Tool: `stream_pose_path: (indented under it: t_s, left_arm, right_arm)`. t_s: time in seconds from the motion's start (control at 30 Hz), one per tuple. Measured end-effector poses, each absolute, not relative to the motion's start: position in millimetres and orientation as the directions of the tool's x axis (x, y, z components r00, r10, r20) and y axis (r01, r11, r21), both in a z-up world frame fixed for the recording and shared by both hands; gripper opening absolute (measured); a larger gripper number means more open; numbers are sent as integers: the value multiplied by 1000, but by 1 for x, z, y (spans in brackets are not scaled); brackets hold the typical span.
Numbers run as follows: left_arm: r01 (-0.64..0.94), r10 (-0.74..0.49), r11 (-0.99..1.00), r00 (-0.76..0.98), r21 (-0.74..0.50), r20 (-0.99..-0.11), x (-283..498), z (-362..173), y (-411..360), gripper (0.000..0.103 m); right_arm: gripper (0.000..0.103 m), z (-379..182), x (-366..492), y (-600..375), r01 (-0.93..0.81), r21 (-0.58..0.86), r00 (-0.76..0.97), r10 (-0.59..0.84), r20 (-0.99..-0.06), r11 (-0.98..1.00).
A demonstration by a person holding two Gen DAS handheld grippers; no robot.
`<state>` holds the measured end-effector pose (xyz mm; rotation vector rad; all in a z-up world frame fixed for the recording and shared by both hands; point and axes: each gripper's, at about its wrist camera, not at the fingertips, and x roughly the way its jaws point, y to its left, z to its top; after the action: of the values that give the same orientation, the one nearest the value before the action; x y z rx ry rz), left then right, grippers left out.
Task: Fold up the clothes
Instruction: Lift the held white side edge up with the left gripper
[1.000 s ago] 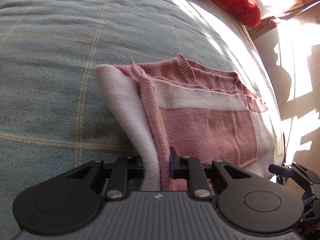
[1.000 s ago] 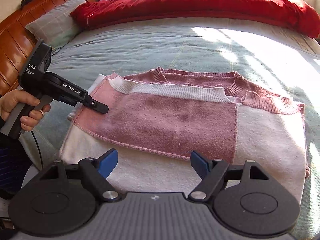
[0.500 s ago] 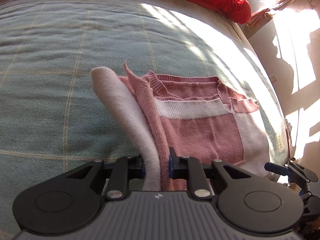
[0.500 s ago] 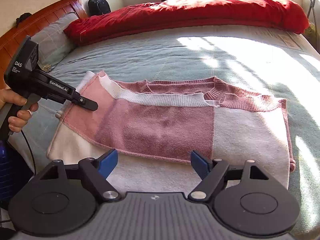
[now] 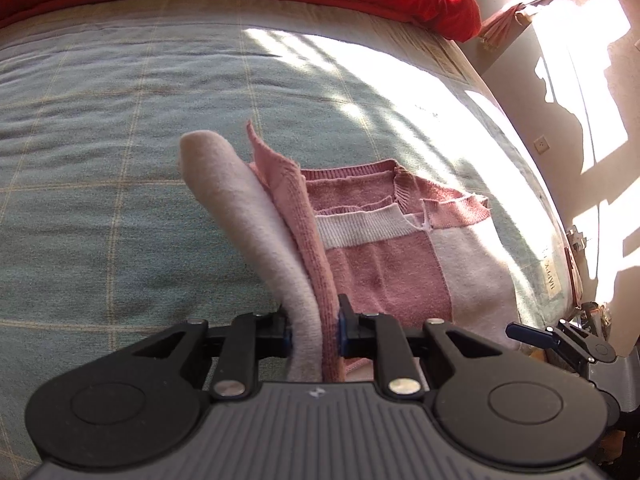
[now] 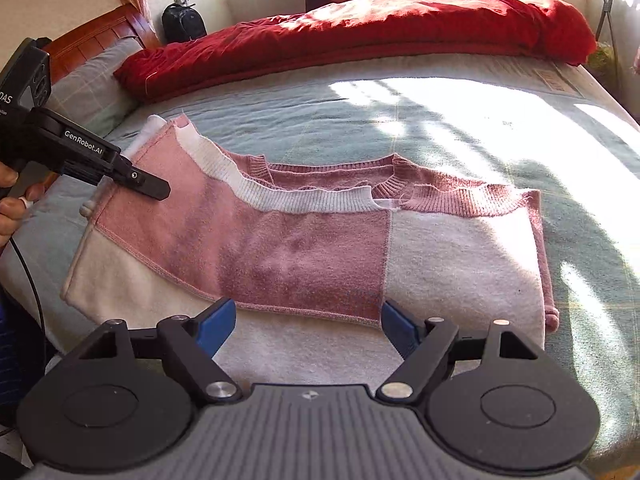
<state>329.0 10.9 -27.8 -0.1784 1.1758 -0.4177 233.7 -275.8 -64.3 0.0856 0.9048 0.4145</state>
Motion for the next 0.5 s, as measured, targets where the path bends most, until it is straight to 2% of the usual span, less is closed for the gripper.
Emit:
stream_pose_path:
  t_s: [0.17, 0.5]
  left_arm:
    - [229, -413, 907, 318, -354, -853, 324, -16, -6, 18]
    - [259, -434, 895, 309, -364, -846, 317, 4, -47, 18]
  right_arm:
    - [83, -73, 240, -278, -333, 168, 514, 328, -793, 928]
    - [83, -71, 233, -296, -335, 198, 511, 354, -784, 921]
